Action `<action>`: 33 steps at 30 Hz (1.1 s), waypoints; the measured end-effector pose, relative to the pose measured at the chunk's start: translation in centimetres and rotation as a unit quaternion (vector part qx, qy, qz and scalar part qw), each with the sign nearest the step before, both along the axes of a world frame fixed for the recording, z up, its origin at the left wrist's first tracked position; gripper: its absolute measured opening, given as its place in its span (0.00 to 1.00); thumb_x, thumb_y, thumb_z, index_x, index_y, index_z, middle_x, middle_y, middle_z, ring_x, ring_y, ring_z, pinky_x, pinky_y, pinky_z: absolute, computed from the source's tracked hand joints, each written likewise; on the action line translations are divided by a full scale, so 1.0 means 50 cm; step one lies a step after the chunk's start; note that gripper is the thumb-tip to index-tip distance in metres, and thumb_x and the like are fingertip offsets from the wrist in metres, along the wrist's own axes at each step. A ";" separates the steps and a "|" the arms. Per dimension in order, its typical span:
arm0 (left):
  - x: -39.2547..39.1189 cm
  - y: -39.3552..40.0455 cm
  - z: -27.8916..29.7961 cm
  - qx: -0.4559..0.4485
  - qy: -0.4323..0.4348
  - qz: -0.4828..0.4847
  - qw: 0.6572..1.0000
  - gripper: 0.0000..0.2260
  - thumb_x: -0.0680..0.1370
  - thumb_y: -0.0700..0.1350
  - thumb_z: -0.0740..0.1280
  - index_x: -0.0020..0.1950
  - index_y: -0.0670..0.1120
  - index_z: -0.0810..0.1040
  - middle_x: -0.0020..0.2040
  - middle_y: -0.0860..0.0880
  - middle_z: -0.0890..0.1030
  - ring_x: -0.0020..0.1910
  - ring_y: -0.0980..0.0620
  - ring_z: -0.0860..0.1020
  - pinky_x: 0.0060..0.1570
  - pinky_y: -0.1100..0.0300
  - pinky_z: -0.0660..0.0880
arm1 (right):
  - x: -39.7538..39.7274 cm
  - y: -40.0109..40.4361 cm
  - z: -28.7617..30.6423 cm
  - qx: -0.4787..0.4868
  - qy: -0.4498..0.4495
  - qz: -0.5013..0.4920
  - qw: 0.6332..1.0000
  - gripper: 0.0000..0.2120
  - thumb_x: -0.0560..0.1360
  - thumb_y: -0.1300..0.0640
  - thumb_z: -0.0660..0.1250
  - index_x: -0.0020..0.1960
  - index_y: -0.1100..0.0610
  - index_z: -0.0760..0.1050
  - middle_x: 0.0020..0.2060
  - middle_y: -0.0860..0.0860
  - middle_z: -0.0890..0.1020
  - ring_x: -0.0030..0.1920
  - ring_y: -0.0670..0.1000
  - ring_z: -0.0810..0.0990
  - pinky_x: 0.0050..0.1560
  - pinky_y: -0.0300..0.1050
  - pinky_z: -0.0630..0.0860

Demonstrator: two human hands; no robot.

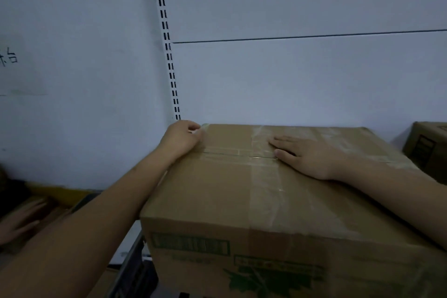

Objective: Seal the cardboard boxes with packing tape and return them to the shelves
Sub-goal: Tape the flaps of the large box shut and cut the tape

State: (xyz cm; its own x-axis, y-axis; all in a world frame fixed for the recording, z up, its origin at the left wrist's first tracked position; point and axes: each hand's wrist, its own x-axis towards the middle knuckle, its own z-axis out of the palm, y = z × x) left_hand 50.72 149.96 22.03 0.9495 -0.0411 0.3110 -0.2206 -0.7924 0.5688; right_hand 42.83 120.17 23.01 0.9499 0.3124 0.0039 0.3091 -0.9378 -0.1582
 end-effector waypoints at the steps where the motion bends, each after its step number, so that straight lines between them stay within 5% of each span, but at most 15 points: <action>1: -0.009 -0.009 0.013 0.075 0.033 -0.030 0.996 0.18 0.82 0.51 0.64 0.69 0.45 0.77 0.70 0.47 0.76 0.70 0.48 0.73 0.62 0.62 0.66 | -0.003 0.004 0.009 -0.008 0.004 0.002 1.000 0.26 0.84 0.42 0.48 0.81 0.47 0.55 0.80 0.45 0.55 0.79 0.45 0.54 0.73 0.36 0.47; 3: -0.048 -0.038 0.052 0.231 0.095 -0.078 0.965 0.26 0.82 0.57 0.61 0.78 0.46 0.65 0.79 0.47 0.63 0.77 0.48 0.63 0.73 0.59 0.58 | -0.016 0.000 0.034 -0.041 0.018 0.002 0.999 0.29 0.84 0.40 0.50 0.81 0.50 0.51 0.81 0.47 0.51 0.79 0.49 0.54 0.74 0.39 0.49; 6: -0.162 -0.114 0.116 0.308 0.117 -0.175 0.928 0.27 0.81 0.61 0.58 0.77 0.51 0.66 0.76 0.51 0.68 0.71 0.55 0.69 0.66 0.69 0.63 | -0.064 -0.062 0.086 -0.053 0.012 -0.067 0.996 0.32 0.83 0.39 0.51 0.82 0.51 0.48 0.81 0.51 0.48 0.79 0.54 0.55 0.76 0.49 0.53; 8: -0.259 -0.193 0.142 0.291 0.084 -0.252 0.919 0.32 0.76 0.72 0.53 0.76 0.58 0.66 0.73 0.59 0.70 0.65 0.64 0.70 0.58 0.75 0.65 | -0.132 -0.137 0.108 -0.001 -0.041 -0.156 0.987 0.30 0.84 0.40 0.50 0.81 0.54 0.54 0.80 0.55 0.57 0.77 0.56 0.60 0.76 0.52 0.59; 12: -0.416 -0.377 0.114 0.307 0.048 -0.360 0.880 0.34 0.75 0.71 0.50 0.80 0.65 0.49 0.77 0.67 0.54 0.69 0.69 0.56 0.66 0.69 0.54 | -0.294 -0.247 0.069 0.160 -0.060 -0.302 0.938 0.24 0.85 0.45 0.51 0.65 0.61 0.76 0.60 0.59 0.80 0.59 0.57 0.79 0.56 0.48 0.74; 14: -0.446 -0.449 0.079 0.321 0.050 -0.373 0.869 0.37 0.74 0.74 0.50 0.78 0.66 0.38 0.80 0.64 0.43 0.77 0.63 0.49 0.71 0.62 0.47 | -0.329 -0.268 0.034 0.368 -0.013 -0.309 0.877 0.22 0.84 0.45 0.54 0.56 0.59 0.81 0.50 0.56 0.84 0.49 0.54 0.83 0.49 0.46 0.78; 16: -0.436 -0.474 0.043 0.353 0.054 -0.345 0.868 0.41 0.69 0.79 0.50 0.75 0.69 0.32 0.79 0.62 0.37 0.80 0.55 0.44 0.75 0.52 0.45 | -0.335 -0.295 -0.005 0.584 0.015 -0.290 0.758 0.21 0.84 0.46 0.55 0.54 0.58 0.82 0.47 0.54 0.86 0.48 0.53 0.85 0.49 0.46 0.81; 18: -0.421 -0.468 0.017 0.382 0.059 -0.311 0.868 0.42 0.66 0.82 0.48 0.72 0.72 0.30 0.78 0.62 0.34 0.80 0.51 0.41 0.77 0.45 0.45 | -0.319 -0.319 -0.067 0.680 0.020 -0.287 0.674 0.16 0.85 0.52 0.55 0.58 0.58 0.79 0.46 0.54 0.87 0.47 0.52 0.86 0.49 0.45 0.82; 19: -0.420 -0.464 0.011 0.384 0.056 -0.304 0.870 0.42 0.64 0.83 0.47 0.71 0.74 0.29 0.77 0.64 0.33 0.80 0.51 0.40 0.77 0.44 0.44 | -0.305 -0.328 -0.107 0.667 0.005 -0.306 0.679 0.14 0.85 0.54 0.56 0.60 0.57 0.78 0.48 0.54 0.86 0.48 0.52 0.86 0.50 0.44 0.81; 23: -0.421 -0.463 0.003 0.357 0.025 -0.298 0.885 0.40 0.58 0.86 0.41 0.67 0.80 0.32 0.74 0.67 0.37 0.80 0.56 0.43 0.79 0.45 0.48 | -0.249 -0.363 -0.280 0.325 -0.053 -0.370 0.869 0.24 0.81 0.44 0.62 0.72 0.55 0.69 0.66 0.53 0.75 0.66 0.55 0.74 0.62 0.49 0.70; 25: -0.424 -0.467 0.001 0.327 0.022 -0.294 0.898 0.43 0.58 0.86 0.43 0.71 0.78 0.39 0.76 0.66 0.42 0.80 0.56 0.46 0.79 0.46 0.51 | -0.238 -0.374 -0.334 0.156 -0.061 -0.353 0.920 0.23 0.80 0.43 0.63 0.67 0.57 0.72 0.64 0.55 0.74 0.65 0.57 0.71 0.61 0.49 0.68; 28: -0.431 -0.472 -0.001 0.306 0.032 -0.275 0.911 0.50 0.58 0.85 0.47 0.78 0.68 0.48 0.79 0.64 0.47 0.79 0.58 0.47 0.79 0.50 0.50 | -0.225 -0.382 -0.354 0.155 -0.090 -0.369 0.912 0.13 0.83 0.51 0.60 0.57 0.60 0.76 0.57 0.57 0.75 0.58 0.57 0.75 0.51 0.46 0.68; 33: -0.438 -0.496 0.008 0.320 0.059 -0.273 0.905 0.49 0.60 0.84 0.45 0.78 0.67 0.45 0.80 0.62 0.45 0.80 0.57 0.45 0.77 0.52 0.48 | -0.267 -0.361 -0.273 0.456 -0.050 -0.364 0.811 0.13 0.83 0.49 0.58 0.51 0.59 0.74 0.43 0.56 0.77 0.36 0.50 0.72 0.36 0.49 0.70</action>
State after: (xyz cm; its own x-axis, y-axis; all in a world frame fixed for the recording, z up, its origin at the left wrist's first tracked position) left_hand 28.79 125.17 22.43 0.7578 -0.6510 -0.0440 -0.6471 -0.7585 0.0770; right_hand 29.46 102.13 9.38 0.8619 -0.5070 0.0060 -0.2200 -0.3846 -0.8965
